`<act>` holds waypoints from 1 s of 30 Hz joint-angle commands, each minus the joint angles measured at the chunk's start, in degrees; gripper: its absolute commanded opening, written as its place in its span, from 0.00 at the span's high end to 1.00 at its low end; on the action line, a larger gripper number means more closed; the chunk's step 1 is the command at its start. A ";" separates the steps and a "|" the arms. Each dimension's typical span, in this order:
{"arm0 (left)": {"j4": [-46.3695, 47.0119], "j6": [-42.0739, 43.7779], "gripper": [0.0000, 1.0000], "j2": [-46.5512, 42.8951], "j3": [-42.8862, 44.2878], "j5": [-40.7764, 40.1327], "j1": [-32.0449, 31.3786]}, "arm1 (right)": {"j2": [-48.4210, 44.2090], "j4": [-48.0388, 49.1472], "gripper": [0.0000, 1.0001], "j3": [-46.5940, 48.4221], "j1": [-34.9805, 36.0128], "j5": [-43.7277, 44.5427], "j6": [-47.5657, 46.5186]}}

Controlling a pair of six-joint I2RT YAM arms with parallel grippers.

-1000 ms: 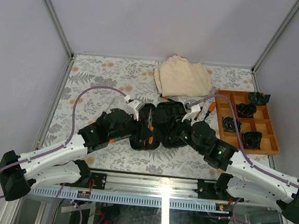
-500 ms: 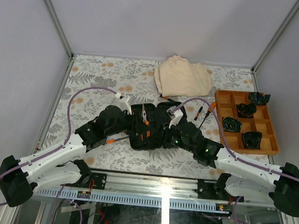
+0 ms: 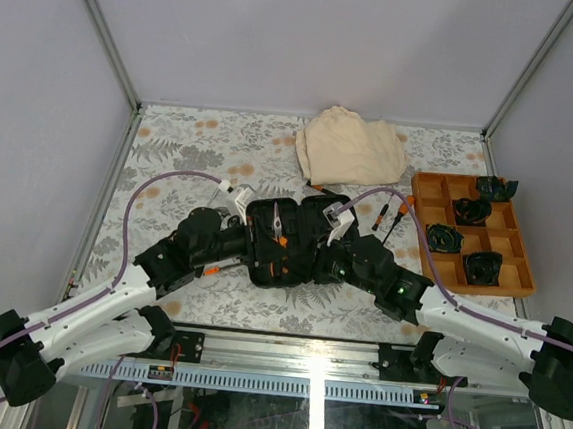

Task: Sort the tools into containers
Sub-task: Pick up the pliers at the center of the board.

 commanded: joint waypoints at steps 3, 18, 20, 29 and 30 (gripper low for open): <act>7.56 -1.89 1.00 -1.35 -1.55 3.44 0.24 | -2.48 5.33 0.60 -0.38 0.02 -3.51 0.98; 7.34 -1.84 1.00 -1.87 -0.54 3.29 0.24 | -0.63 3.22 0.60 0.30 -0.05 -2.08 0.06; 7.28 -1.78 1.00 -1.83 -0.30 3.37 0.21 | -0.53 3.22 0.60 0.30 -0.05 -2.07 0.01; 6.02 -1.36 1.00 -1.44 0.24 2.71 0.23 | -1.93 2.53 0.90 -0.22 -0.07 0.55 0.37; 5.30 -1.06 1.00 -1.31 0.75 2.31 0.24 | -2.20 2.33 0.93 -0.30 -0.05 1.08 0.62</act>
